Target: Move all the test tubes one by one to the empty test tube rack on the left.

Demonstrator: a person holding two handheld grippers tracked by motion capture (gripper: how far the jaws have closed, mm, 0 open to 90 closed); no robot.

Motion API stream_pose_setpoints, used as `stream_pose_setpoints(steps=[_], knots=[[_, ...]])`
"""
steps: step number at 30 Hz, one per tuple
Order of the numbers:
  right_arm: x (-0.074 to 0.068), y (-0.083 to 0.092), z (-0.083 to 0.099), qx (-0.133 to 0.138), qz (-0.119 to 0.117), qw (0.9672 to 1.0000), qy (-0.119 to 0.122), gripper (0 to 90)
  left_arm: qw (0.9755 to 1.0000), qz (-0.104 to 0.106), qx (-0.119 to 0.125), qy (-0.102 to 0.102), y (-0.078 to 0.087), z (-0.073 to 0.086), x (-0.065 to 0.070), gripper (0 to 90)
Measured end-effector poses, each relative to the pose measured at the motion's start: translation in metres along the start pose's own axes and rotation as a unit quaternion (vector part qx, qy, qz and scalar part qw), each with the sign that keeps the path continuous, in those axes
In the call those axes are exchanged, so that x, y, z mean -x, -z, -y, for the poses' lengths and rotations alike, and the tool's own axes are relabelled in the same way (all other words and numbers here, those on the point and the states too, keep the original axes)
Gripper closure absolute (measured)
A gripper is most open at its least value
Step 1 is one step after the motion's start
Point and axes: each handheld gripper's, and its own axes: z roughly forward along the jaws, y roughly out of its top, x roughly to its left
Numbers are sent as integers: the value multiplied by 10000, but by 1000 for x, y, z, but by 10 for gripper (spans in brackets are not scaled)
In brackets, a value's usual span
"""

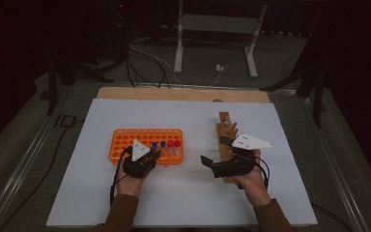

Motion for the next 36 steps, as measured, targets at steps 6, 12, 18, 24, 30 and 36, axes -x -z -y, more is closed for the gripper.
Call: stream_pose_setpoints(steps=[6, 12, 18, 24, 30, 36], knots=[[2, 1, 0, 35, 21, 10000, -9, 2, 10000, -5, 39, 79, 4, -1, -2, 579], [4, 2, -1, 38, 71, 10000, -23, 2, 9991, 87, 351, 235, 14, -5, -5, 368], [7, 4, -6, 51, 172, 9998, 43, 2, 9971, 308, 610, 345, 21, -11, -8, 193], [20, 9, -15, 179, 362, 9992, -6, 3, 9955, 415, 692, 490, 25, -14, -10, 109], [41, 7, -18, 149, 643, 9976, -189, 3, 9950, 332, 729, 603, 27, -16, -13, 5], [67, -1, -19, 21, 1084, 9936, -309, 51, 9940, 347, 817, 637, 29, -17, -14, 4]])
